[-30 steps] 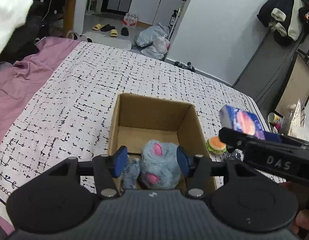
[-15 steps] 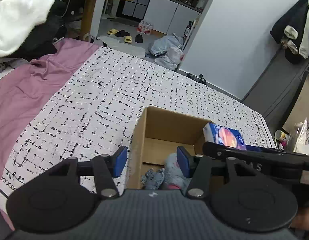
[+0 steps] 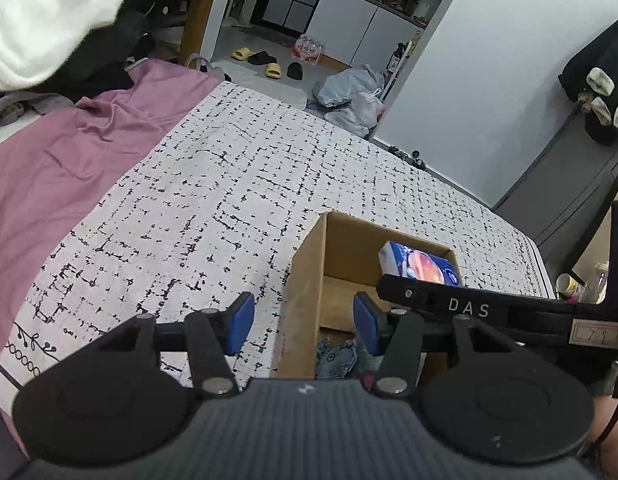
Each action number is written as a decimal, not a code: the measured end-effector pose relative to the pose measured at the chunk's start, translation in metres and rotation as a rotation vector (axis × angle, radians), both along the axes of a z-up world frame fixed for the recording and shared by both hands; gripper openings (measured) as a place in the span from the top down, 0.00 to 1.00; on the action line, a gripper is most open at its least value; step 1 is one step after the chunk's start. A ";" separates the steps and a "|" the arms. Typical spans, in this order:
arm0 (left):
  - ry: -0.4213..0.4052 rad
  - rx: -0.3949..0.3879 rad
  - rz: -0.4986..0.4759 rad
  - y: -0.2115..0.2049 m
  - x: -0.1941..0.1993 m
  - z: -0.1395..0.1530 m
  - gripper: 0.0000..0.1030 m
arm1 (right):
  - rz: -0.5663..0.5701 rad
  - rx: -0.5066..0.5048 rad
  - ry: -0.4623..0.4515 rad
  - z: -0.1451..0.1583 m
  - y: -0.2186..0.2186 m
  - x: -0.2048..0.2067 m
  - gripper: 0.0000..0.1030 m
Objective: Organize soft objects
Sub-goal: 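Lower the blue tissue box into the cardboard box and open the right tool, then move the right tool toward the black plastic bag beside the burger plush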
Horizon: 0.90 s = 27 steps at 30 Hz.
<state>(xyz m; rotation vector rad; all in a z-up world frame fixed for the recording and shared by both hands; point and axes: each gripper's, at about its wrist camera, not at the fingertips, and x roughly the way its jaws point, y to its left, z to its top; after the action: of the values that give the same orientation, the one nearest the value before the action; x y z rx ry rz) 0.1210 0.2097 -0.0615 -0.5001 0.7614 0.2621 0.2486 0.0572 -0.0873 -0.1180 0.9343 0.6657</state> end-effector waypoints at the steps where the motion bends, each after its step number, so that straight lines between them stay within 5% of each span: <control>1: 0.000 -0.002 0.002 0.000 0.000 0.000 0.48 | 0.007 0.005 -0.002 0.000 0.000 0.001 0.26; 12: 0.007 0.004 0.001 0.000 0.002 -0.003 0.47 | 0.005 -0.040 -0.054 0.014 -0.010 -0.001 0.09; 17: -0.021 0.041 -0.006 -0.008 0.001 0.003 0.20 | 0.006 -0.044 -0.085 0.025 -0.026 -0.009 0.00; 27: -0.060 0.008 -0.049 -0.040 0.004 0.016 0.03 | -0.030 -0.051 -0.159 0.050 -0.073 -0.021 0.00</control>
<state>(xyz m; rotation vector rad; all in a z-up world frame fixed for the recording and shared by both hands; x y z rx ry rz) 0.1254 0.1693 -0.0455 -0.4793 0.7128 0.2034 0.2273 -0.0156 -0.0372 -0.1987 0.7986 0.5962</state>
